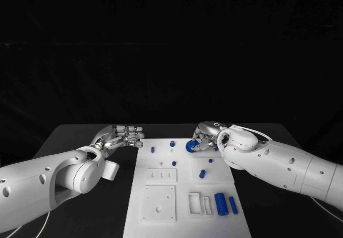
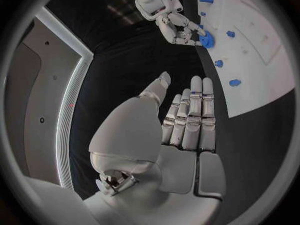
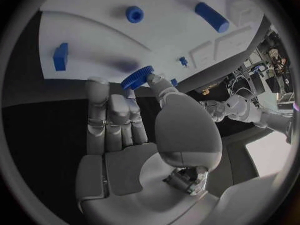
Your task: Assemble the parts on the task board
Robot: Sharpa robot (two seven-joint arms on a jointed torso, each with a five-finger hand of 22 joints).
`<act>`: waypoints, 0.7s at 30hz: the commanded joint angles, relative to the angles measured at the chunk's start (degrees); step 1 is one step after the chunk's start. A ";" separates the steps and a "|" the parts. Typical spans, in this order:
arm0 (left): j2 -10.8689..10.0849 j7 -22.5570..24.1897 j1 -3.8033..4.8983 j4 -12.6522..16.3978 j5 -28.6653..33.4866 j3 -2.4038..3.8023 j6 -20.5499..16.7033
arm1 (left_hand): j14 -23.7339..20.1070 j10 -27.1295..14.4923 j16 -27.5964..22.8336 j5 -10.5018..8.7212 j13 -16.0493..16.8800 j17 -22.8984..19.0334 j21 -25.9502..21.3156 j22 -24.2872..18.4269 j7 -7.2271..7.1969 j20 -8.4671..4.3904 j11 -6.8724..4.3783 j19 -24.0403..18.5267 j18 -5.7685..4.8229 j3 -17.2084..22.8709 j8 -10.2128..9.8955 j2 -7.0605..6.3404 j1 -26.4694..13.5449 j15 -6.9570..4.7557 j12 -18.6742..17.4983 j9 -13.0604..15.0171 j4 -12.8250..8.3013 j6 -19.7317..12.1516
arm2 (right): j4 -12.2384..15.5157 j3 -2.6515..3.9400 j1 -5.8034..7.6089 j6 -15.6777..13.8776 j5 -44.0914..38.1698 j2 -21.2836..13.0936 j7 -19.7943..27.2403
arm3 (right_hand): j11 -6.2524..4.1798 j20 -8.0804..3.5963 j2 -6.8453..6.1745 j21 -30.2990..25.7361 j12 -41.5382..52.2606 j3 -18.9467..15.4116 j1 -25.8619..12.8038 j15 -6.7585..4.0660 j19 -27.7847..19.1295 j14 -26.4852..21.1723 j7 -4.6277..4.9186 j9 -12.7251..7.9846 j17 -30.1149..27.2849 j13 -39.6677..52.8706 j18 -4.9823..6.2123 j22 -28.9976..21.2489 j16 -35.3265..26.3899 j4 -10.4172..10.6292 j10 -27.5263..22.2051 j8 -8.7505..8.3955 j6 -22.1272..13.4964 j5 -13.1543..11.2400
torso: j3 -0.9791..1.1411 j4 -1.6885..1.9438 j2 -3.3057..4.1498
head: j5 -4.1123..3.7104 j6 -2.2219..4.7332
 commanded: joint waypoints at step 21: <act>-0.04 0.46 0.05 0.36 0.07 0.03 0.41 | -0.28 -0.53 -0.36 -0.35 0.05 -0.07 -0.24 -0.11 -0.15 -0.06 -0.02 0.33 0.05 -0.36 -0.03 0.05 0.34 0.13 0.06 -0.09 0.01 -0.44 | 3.44 0.01 -0.16 -4.40 -4.73 1.66 -3.17 | 0.10 0.12 -0.95 -0.17 -0.22 1.04 0.27 0.15 2.52 0.10 0.04 -0.06 -0.29 -0.41 0.36 0.13 0.00 1.07 0.04 -0.28 0.39 -1.33 | -0.07 0.15 0.05 | 0.34 0.36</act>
